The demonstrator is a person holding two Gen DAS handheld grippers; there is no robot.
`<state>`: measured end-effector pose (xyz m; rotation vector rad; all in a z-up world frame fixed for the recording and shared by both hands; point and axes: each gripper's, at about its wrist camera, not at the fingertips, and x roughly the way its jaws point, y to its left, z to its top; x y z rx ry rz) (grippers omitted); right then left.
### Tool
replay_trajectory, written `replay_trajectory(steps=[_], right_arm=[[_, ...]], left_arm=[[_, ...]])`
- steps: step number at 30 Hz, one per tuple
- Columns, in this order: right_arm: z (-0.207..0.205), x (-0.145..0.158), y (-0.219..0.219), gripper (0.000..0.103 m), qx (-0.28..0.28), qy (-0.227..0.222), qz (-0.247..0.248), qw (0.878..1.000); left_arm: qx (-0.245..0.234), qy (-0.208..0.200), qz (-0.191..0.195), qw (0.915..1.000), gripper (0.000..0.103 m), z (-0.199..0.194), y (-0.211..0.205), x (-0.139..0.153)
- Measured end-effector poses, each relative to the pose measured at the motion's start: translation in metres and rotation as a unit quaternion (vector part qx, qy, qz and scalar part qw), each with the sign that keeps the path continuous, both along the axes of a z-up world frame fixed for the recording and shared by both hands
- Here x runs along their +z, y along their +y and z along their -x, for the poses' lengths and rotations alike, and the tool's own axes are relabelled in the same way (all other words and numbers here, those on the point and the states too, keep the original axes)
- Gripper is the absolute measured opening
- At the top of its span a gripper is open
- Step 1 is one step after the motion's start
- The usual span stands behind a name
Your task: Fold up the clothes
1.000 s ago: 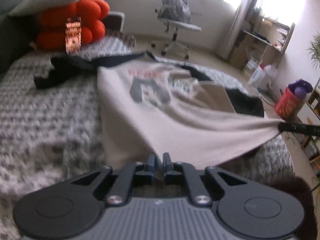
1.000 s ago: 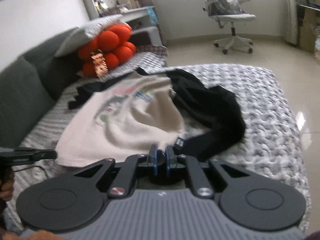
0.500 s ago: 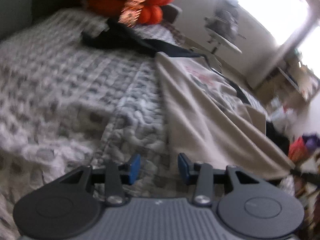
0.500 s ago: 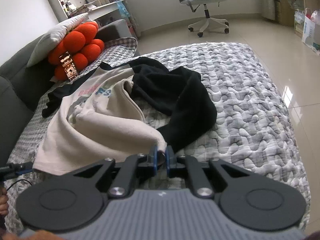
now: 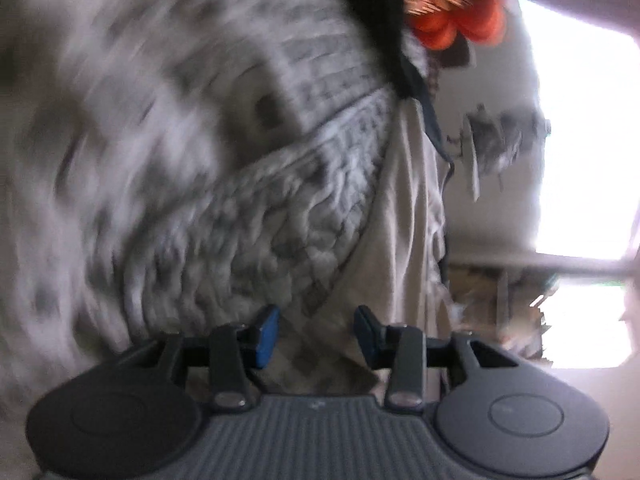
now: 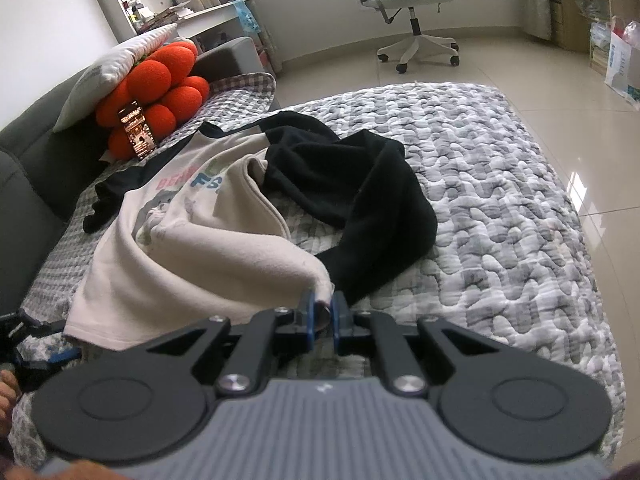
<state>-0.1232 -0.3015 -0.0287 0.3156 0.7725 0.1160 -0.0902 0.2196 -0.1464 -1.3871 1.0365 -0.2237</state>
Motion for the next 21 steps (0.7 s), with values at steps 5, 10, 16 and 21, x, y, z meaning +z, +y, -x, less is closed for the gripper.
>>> replay_trajectory(steps=[5, 10, 16, 21], right_arm=[[0.000, 0.000, 0.003, 0.011, 0.001, -0.001, -0.002, 1.000], [0.000, 0.000, 0.007, 0.011, 0.003, -0.003, -0.002, 1.000], [0.008, 0.011, 0.009, 0.011, 0.012, -0.019, -0.007, 1.000], [0.020, 0.025, 0.015, 0.011, 0.038, -0.035, -0.014, 0.999]], left_arm=[[0.058, 0.049, 0.104, 0.9917, 0.044, 0.010, 0.001, -0.021], [0.103, 0.068, 0.149, 0.9811, 0.040, 0.019, -0.004, -0.028], [0.129, 0.026, 0.052, 0.9900, 0.010, 0.022, 0.001, 0.009], [0.151, -0.063, -0.079, 0.9833, 0.009, 0.031, 0.015, 0.066]])
